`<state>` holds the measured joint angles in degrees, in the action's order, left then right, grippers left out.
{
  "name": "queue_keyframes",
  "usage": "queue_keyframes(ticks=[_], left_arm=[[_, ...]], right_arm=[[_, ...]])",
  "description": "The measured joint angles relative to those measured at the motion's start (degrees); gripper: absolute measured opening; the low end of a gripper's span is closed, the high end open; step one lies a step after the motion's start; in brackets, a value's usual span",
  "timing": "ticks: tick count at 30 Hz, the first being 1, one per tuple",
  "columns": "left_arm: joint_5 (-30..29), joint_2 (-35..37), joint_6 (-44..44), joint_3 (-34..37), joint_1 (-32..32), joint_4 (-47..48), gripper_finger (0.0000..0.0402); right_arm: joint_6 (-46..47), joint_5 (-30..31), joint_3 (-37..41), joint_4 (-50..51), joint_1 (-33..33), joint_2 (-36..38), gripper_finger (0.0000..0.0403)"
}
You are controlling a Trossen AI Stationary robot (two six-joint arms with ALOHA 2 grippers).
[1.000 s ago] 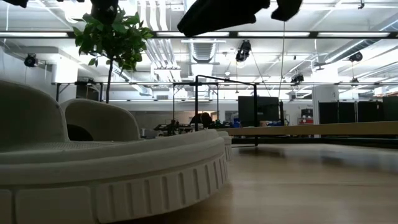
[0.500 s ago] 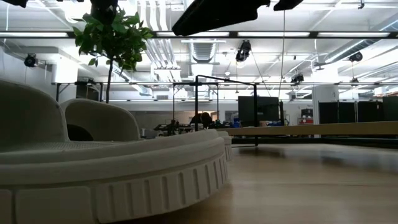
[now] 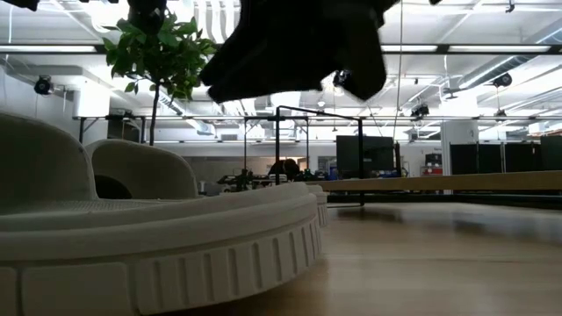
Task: Pick and place slides into the shelf
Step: Put the top gray slide on the shelf
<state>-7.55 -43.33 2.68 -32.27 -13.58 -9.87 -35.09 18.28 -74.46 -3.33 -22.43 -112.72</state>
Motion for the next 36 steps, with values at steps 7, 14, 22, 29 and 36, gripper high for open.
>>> queue_keyframes(ticks=[7, 14, 22, 29, 36], left_arm=[[0.0, -0.1, 0.0, 0.0, 0.0, -0.1, 0.0164], [0.0, -0.1, 0.0, 0.0, 0.0, 0.0, 0.0164], [0.0, -0.1, 0.0, 0.1, 0.0, 0.0, 0.0164], [0.0, -0.3, 0.0, 0.1, 0.0, -0.1, 0.0164], [0.0, -0.4, 0.0, 0.1, 0.0, 0.0, 0.0164]], right_arm=[[-3.5, 0.4, -1.7, -2.3, 1.5, -4.1, 0.0153], [-3.6, -0.2, -5.6, -2.2, 3.1, -8.5, 0.0146], [-5.5, -0.2, -6.8, -2.1, 3.7, -10.9, 0.0143], [-3.9, -0.2, -6.8, -5.1, 5.0, -11.2, 0.0139], [-2.5, -0.5, -6.8, -5.0, 5.6, -11.2, 0.0124]])
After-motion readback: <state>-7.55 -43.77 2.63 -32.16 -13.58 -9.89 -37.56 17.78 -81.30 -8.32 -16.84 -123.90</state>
